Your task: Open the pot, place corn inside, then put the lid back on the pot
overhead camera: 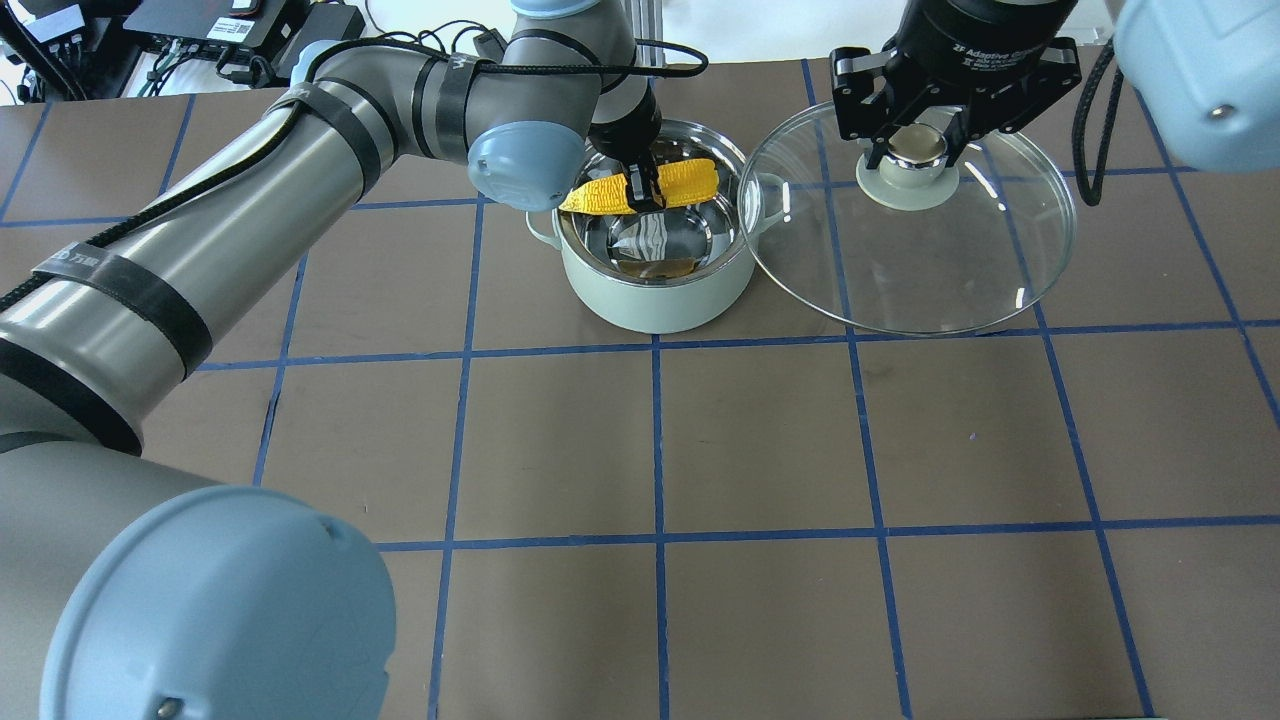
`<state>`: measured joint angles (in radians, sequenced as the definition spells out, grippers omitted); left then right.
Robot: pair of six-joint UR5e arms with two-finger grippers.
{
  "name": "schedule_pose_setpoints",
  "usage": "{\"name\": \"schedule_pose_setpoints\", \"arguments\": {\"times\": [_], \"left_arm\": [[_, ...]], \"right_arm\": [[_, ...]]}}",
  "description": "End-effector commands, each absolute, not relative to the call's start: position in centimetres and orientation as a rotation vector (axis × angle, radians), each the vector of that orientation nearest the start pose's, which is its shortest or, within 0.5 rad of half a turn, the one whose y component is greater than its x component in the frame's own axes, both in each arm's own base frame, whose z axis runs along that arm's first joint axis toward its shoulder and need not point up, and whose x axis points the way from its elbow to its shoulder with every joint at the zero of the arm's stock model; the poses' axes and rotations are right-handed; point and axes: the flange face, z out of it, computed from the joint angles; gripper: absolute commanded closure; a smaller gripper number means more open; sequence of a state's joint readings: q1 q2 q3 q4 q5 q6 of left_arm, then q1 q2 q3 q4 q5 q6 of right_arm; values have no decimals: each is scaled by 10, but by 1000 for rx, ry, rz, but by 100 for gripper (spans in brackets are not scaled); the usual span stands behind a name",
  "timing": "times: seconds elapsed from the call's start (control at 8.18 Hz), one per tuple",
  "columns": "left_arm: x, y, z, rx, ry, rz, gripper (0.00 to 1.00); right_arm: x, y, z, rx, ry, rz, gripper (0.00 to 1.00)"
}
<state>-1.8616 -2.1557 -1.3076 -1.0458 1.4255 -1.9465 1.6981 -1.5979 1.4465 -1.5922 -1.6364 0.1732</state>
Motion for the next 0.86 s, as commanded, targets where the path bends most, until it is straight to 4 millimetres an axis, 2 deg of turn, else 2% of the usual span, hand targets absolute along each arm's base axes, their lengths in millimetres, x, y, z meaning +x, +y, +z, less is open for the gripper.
{"name": "schedule_pose_setpoints", "arguments": {"times": [0.0,0.12,0.24,0.61,0.73], "left_arm": [[-353,-648,320,-2498,2293,74,4],[-353,-648,323,-2505,2292,71,0],[-353,-648,329,-2511,2295,66,0],[-340,-642,365,-2489,2363,7,0],[-337,-636,389,-2471,2425,-27,0]], "right_arm": [[188,-471,565,82,3169,-281,57],[188,-471,565,82,3168,-281,57],[188,-472,565,82,3168,-281,57],[187,-473,565,85,3170,-289,57],[187,-475,564,87,3166,-290,57]]}}
